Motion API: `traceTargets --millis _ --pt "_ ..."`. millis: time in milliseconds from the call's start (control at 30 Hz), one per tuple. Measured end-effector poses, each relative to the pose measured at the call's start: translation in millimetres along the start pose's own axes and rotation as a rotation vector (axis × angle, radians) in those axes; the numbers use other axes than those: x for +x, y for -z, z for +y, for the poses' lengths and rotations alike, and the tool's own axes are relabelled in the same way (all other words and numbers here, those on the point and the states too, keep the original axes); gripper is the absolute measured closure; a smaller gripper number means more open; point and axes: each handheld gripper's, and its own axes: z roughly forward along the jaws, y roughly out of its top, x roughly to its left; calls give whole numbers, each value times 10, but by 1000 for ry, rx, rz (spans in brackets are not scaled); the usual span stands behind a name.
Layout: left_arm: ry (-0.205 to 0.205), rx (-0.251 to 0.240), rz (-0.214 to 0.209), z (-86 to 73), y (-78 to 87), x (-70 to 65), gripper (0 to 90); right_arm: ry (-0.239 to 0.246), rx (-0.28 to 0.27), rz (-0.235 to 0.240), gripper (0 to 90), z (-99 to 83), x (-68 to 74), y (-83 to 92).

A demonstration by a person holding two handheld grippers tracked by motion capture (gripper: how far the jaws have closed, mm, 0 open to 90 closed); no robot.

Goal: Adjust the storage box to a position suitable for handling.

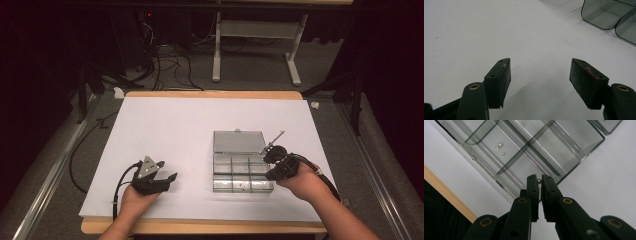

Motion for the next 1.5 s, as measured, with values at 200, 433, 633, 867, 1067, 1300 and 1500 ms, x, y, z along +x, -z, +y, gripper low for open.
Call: traceTargets --millis 200,433,633,867,1067,1300,1500 --pt "-1 -1 -4 -1 1 2 339 25 3 13 860 76 90 -72" --pt "1 -3 -5 0 0 1 340 58 3 32 860 172 202 -108" --pt "-3 -1 -8 1 1 4 339 85 10 46 860 262 293 -170" --pt "-3 -3 -11 0 1 4 340 117 15 60 860 352 360 -310" --pt "-6 -2 -12 1 3 5 339 132 29 62 860 408 393 -420" --pt "-6 -2 -13 1 1 3 340 120 46 65 860 427 379 -538" --pt "-6 -1 -14 1 1 4 340 114 56 69 859 435 378 -589"
